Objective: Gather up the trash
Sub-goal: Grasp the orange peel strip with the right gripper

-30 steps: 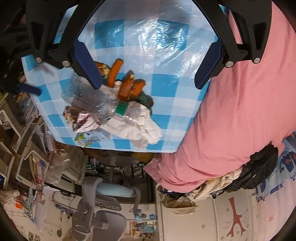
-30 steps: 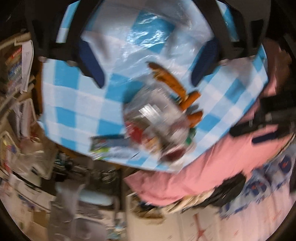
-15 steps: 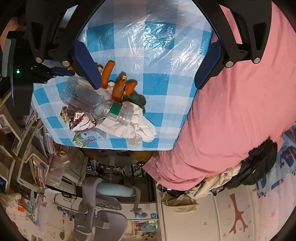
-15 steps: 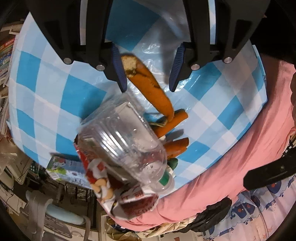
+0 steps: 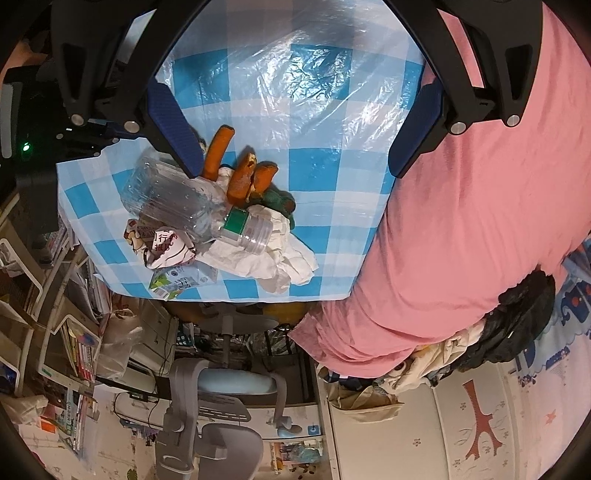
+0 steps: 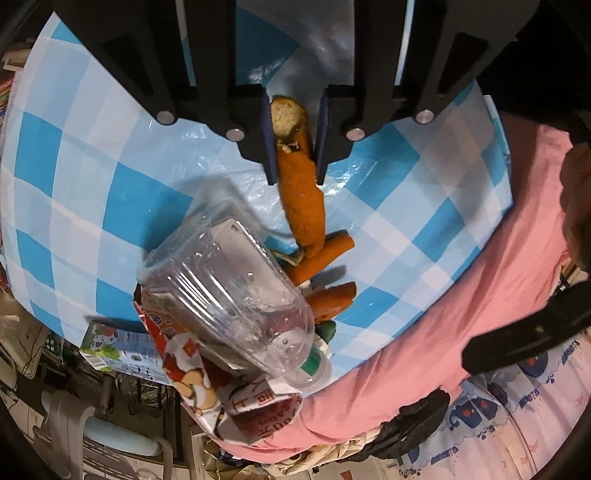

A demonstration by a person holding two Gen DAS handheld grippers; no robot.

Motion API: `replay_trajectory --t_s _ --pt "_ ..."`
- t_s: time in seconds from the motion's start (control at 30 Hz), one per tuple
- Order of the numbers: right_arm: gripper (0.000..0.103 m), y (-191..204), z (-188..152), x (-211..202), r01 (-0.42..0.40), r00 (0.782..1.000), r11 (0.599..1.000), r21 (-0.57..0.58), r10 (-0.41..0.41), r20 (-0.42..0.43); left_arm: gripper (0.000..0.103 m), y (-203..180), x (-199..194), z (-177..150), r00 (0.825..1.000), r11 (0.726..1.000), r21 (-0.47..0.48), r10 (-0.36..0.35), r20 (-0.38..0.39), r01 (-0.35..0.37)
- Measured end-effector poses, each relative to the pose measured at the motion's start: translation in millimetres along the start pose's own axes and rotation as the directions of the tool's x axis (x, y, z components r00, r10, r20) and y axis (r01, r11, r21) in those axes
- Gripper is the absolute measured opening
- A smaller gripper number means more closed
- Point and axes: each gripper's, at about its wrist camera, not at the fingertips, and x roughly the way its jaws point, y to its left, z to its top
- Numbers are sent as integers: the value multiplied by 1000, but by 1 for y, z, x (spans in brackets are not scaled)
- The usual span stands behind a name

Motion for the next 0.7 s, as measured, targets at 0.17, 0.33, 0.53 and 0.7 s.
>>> replay_trajectory --t_s 0.17,0.33,0.53,0.7 --pt "19 -3 -3 -9 -66 998 997 27 65 8 97 -2 2 0 1000 1000 5 -2 -4 2" --pt "19 -6 -7 -15 -133 991 989 56 133 10 97 -4 4 0 1000 1000 13 -1 -13 1" --pt "19 -9 -12 -18 -216 976 972 98 216 10 97 -5 8 -1 1000 1000 15 -15 -24 16" --pt "19 -1 -18 -18 -292 955 951 100 295 -11 97 8 22 -4 996 999 -4 -34 -78 34"
